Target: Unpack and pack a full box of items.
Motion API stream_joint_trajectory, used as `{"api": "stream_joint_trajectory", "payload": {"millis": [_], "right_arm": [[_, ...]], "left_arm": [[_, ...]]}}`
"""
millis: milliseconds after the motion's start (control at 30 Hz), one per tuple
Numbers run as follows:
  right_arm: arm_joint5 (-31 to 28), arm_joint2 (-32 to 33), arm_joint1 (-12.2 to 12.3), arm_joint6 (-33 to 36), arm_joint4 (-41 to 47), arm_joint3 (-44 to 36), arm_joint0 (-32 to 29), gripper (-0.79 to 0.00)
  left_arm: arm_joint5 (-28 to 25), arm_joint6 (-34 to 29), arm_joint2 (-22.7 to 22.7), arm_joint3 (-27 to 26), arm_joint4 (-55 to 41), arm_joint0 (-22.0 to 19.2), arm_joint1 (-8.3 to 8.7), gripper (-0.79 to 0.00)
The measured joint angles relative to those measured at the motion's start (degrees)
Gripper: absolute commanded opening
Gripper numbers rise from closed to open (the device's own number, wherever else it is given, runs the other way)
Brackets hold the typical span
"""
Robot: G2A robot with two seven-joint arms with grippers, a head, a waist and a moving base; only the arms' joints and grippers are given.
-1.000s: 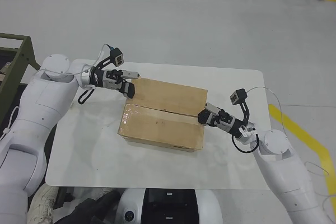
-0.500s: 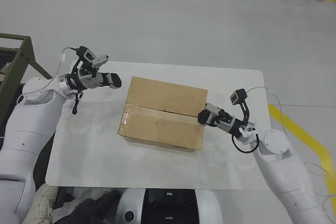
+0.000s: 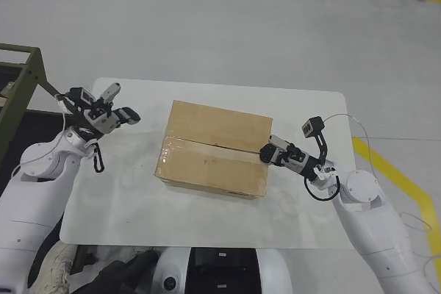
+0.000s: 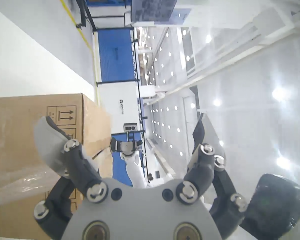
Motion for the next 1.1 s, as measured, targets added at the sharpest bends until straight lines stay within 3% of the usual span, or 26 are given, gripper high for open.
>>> {"api": "stream_joint_trajectory", "payload": {"millis": [100, 733, 867, 1100], "right_arm": [[0.0, 0.0, 0.0, 0.0, 0.0, 0.0, 0.0, 0.000], [0.0, 0.0, 0.0, 0.0, 0.0, 0.0, 0.0, 0.000], [0.0, 0.0, 0.0, 0.0, 0.0, 0.0, 0.0, 0.000], [0.0, 0.0, 0.0, 0.0, 0.0, 0.0, 0.0, 0.000]], "left_arm": [[0.0, 4.8, -1.2, -3.3, 2.8, 3.1, -0.05, 0.000], [-0.3, 7.0, -1.5, -4.2, 1.3, 4.0, -0.44, 0.000], [-3.9, 8.8, -3.2, -6.1, 0.2, 8.1, -0.85, 0.000], [-8.7, 8.5, -7.5, -9.2, -3.9, 19.0, -1.50, 0.000]]}}
